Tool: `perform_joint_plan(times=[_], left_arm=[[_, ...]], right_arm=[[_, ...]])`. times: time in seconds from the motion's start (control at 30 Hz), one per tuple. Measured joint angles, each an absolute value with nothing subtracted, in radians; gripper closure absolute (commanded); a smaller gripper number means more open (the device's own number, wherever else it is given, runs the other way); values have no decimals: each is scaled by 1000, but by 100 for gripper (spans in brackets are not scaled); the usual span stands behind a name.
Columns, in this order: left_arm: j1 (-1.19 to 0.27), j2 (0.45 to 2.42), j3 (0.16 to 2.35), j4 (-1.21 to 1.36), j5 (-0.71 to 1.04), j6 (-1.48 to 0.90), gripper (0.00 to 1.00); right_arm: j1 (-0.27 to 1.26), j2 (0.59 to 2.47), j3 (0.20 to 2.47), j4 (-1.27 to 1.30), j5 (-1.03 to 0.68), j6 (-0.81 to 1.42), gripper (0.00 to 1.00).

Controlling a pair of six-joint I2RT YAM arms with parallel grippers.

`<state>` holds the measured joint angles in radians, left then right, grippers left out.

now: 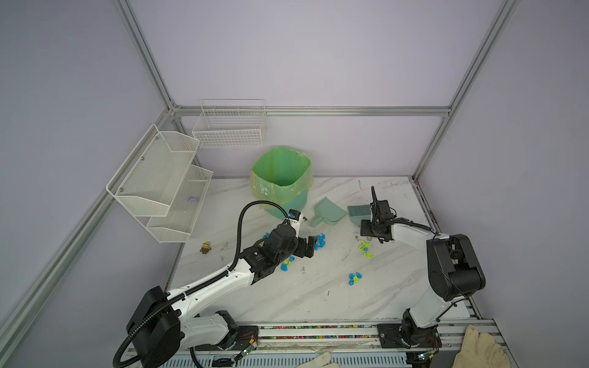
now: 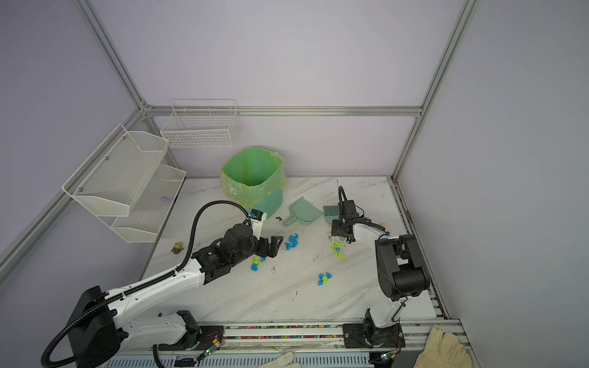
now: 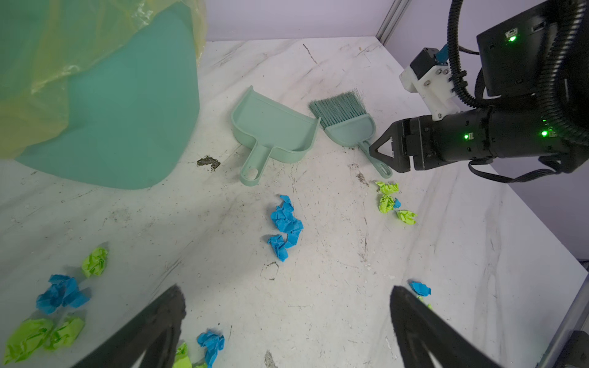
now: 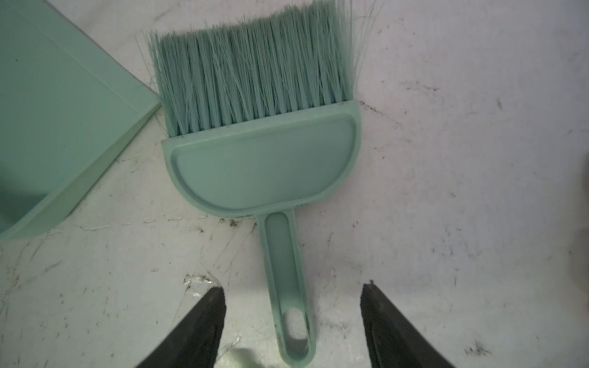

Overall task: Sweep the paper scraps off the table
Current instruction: 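Grasp the mint brush handle with the right gripper while the left arm advances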

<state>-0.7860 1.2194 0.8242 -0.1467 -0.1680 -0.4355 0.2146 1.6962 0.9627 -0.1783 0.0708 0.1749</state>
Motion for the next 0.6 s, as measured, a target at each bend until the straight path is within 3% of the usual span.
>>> perform_joint_plan(times=[0.43, 0.6], left_arm=[[-786, 1238, 825, -171, -168, -482, 0], [-786, 1266, 825, -179, -167, -491, 0]], right_arm=[[215, 1788, 1016, -169, 45, 179, 54], [215, 1811, 1028, -170, 57, 179, 56]])
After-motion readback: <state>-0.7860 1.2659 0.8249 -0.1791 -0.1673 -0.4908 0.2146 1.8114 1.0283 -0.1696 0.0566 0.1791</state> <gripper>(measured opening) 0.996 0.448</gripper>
